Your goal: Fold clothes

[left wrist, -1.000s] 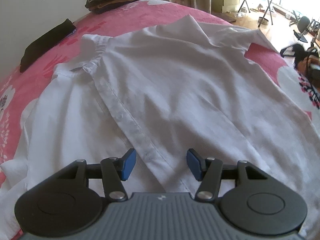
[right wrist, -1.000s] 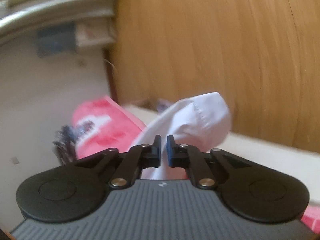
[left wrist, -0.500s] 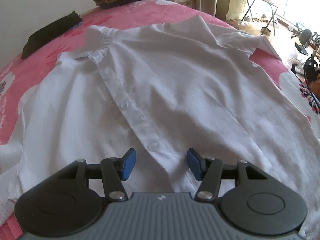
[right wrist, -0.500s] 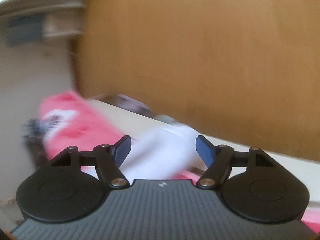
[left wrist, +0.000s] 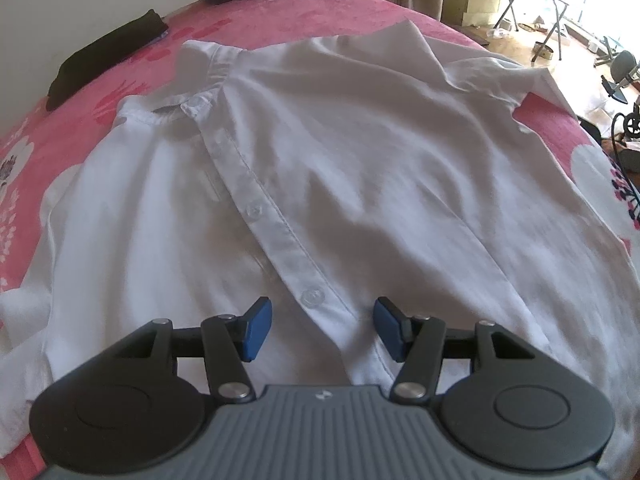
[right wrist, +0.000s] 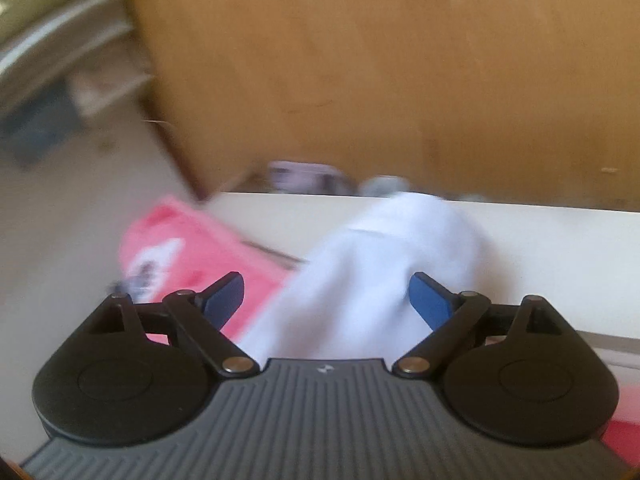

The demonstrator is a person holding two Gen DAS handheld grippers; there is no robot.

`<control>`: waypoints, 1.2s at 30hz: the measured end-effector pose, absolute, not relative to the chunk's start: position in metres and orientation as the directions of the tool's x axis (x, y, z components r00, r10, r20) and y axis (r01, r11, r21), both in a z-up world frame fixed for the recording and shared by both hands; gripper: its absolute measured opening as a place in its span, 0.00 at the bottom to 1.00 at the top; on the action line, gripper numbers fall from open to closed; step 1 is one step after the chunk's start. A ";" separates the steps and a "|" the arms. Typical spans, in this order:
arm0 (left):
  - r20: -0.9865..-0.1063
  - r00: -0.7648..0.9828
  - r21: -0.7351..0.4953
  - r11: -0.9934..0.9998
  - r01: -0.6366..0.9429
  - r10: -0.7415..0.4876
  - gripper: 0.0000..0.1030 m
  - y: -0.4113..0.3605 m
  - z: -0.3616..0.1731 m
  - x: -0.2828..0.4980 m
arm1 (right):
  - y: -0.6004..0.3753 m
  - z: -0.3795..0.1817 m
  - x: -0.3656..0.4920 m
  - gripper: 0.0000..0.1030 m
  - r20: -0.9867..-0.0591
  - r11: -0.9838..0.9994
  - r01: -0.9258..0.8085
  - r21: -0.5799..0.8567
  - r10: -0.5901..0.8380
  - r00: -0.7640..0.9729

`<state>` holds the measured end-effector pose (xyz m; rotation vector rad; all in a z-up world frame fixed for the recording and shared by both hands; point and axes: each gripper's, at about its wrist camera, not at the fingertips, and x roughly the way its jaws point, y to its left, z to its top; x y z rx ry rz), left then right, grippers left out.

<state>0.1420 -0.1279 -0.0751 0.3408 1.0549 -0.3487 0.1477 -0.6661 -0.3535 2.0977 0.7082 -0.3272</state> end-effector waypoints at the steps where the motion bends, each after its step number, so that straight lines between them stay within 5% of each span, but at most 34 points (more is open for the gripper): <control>1: -0.886 0.449 0.102 0.896 0.432 -0.116 0.56 -0.128 -0.075 0.143 | -0.665 -0.350 0.151 0.79 -0.457 -0.458 0.569 0.683 0.339 0.822; 3: -0.886 0.449 0.095 0.899 0.427 -0.119 0.56 -0.128 -0.076 0.144 | -0.665 -0.342 0.156 0.50 -0.441 -0.447 0.530 0.720 0.296 0.848; 6: -0.884 0.450 0.091 0.900 0.427 -0.124 0.56 -0.128 -0.077 0.143 | -0.667 -0.333 0.163 0.27 -0.417 -0.416 0.503 0.758 0.283 0.864; 10: -0.883 0.450 0.081 0.900 0.427 -0.134 0.56 -0.124 -0.076 0.142 | -0.673 -0.321 0.169 0.16 -0.432 -0.342 0.512 0.788 0.286 0.856; 13: -0.881 0.453 0.080 0.900 0.428 -0.137 0.56 -0.121 -0.076 0.140 | -0.680 -0.321 0.149 0.19 -0.469 -0.371 0.531 0.762 0.248 0.847; 17: -0.883 0.449 0.068 0.906 0.417 -0.140 0.57 -0.117 -0.077 0.139 | -0.680 -0.336 0.107 0.71 -0.499 -0.471 0.586 0.659 0.309 0.810; 18: -0.883 0.449 0.069 0.906 0.417 -0.140 0.57 -0.117 -0.078 0.140 | -0.676 -0.337 0.100 0.76 -0.509 -0.468 0.607 0.642 0.331 0.794; 25: -0.886 0.447 0.082 0.905 0.418 -0.126 0.57 -0.119 -0.077 0.141 | -0.638 -0.345 0.105 0.83 -0.402 -0.490 0.649 0.582 0.520 0.754; 29: -0.886 0.448 0.090 0.906 0.414 -0.117 0.57 -0.122 -0.076 0.139 | -0.641 -0.336 0.134 0.81 -0.386 -0.534 0.545 0.646 0.387 0.837; 31: -0.887 0.448 0.094 0.906 0.413 -0.112 0.57 -0.123 -0.076 0.138 | -0.648 -0.325 0.139 0.68 -0.404 -0.524 0.482 0.702 0.264 0.876; 33: -0.886 0.451 0.096 0.906 0.412 -0.111 0.57 -0.123 -0.076 0.137 | -0.655 -0.313 0.141 0.35 -0.423 -0.494 0.442 0.749 0.157 0.892; 36: -0.881 0.459 0.098 0.905 0.413 -0.114 0.57 -0.122 -0.076 0.136 | -0.663 -0.291 0.135 0.08 -0.426 -0.423 0.410 0.808 0.061 0.902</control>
